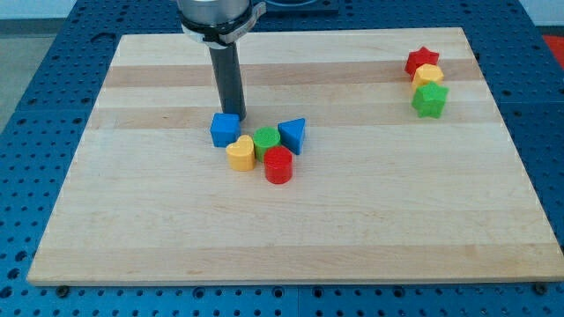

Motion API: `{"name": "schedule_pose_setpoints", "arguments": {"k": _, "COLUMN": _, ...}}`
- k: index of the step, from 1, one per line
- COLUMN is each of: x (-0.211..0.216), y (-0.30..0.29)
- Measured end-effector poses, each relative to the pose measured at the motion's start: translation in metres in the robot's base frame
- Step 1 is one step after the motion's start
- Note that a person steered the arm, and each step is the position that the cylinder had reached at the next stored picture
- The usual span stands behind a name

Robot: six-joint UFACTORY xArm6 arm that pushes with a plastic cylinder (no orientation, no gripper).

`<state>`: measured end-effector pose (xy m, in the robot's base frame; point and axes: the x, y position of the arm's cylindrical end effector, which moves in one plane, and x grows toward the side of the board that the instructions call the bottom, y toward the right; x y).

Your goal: Slide blue triangle a bit left

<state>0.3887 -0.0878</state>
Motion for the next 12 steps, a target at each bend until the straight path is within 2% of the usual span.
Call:
{"name": "schedule_pose_setpoints", "arguments": {"k": 3, "x": 0.005, "y": 0.002}}
{"name": "schedule_pose_setpoints", "arguments": {"k": 4, "x": -0.023, "y": 0.044}}
{"name": "schedule_pose_setpoints", "arguments": {"k": 5, "x": -0.035, "y": 0.122}}
{"name": "schedule_pose_setpoints", "arguments": {"k": 6, "x": -0.031, "y": 0.179}}
{"name": "schedule_pose_setpoints", "arguments": {"k": 8, "x": 0.026, "y": 0.229}}
{"name": "schedule_pose_setpoints", "arguments": {"k": 9, "x": 0.069, "y": 0.230}}
{"name": "schedule_pose_setpoints", "arguments": {"k": 10, "x": 0.086, "y": 0.213}}
{"name": "schedule_pose_setpoints", "arguments": {"k": 12, "x": 0.075, "y": 0.157}}
